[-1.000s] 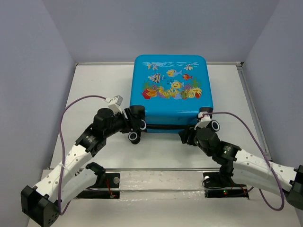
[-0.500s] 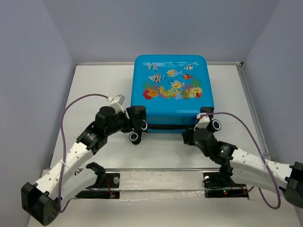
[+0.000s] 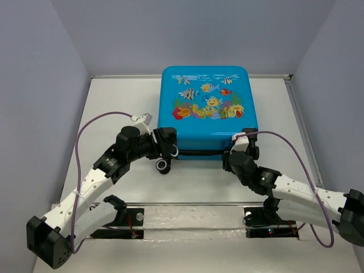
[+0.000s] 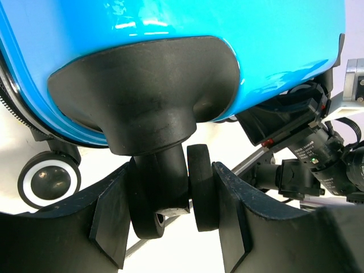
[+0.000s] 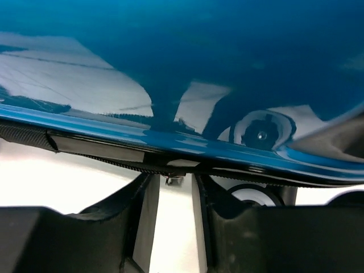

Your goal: Pack the luggage

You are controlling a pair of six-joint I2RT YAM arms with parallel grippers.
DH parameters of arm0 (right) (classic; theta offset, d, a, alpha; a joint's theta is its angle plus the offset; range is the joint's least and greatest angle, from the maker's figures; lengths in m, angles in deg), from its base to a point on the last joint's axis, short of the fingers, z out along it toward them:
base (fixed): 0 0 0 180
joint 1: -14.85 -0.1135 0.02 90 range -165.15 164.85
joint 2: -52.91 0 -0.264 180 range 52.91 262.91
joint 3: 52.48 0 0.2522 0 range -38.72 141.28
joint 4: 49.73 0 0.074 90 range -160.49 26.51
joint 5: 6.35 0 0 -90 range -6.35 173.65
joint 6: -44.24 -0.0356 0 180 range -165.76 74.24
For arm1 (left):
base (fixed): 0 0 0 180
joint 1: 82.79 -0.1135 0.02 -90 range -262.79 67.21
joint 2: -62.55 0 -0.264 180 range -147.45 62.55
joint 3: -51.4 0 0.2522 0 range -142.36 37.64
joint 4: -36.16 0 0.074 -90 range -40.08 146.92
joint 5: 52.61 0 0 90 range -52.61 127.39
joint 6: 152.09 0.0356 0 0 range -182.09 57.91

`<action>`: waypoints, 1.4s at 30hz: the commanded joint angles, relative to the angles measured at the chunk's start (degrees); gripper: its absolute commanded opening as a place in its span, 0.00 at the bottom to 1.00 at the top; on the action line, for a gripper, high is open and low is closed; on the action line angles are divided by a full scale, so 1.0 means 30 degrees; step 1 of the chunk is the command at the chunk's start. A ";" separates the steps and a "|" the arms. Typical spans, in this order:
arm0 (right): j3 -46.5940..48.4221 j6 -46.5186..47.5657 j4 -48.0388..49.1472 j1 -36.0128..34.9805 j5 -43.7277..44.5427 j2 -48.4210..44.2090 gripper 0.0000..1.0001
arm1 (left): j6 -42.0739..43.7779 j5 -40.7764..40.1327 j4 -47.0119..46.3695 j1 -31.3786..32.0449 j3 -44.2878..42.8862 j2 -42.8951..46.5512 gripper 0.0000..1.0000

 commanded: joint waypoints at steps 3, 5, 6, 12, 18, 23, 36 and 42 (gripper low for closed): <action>0.1292 0.0604 0.2045 0.0129 0.1186 0.1016 0.21 | 0.1070 0.2401 -0.5304 0.0543 -0.2196 0.0387 0.06; 0.1263 0.0458 0.2132 0.0129 0.1303 0.1105 0.11 | 0.1041 0.2606 -0.5363 0.0602 -0.2342 0.0300 0.06; 0.1176 0.0370 0.2162 0.0129 0.1361 0.1047 0.07 | 0.1041 0.2665 -0.5363 0.0602 -0.2430 0.0299 0.06; 0.0473 0.0342 0.5379 -0.0335 -0.2586 0.1070 0.07 | 0.0837 0.3191 -0.5917 0.0660 -0.3512 -0.0518 0.06; 0.3864 0.0280 0.8779 -0.5899 -0.0922 0.6778 0.07 | 0.0484 0.3456 -0.6798 0.1276 -0.5299 -0.2335 0.06; 0.6824 0.0046 1.4187 -0.9035 -0.2736 1.2573 0.07 | -0.0071 0.3602 -0.7296 0.1422 -0.6295 -0.3010 0.06; 0.9679 -0.0891 3.0396 -0.9217 -0.4193 2.1057 0.07 | -0.3797 0.1495 -0.8915 0.1452 -0.4303 0.0151 0.06; 0.2426 -0.1242 3.1046 -0.9569 -0.2745 1.7049 0.07 | -0.3148 0.1638 -0.8933 0.1452 -0.5622 -0.0724 0.06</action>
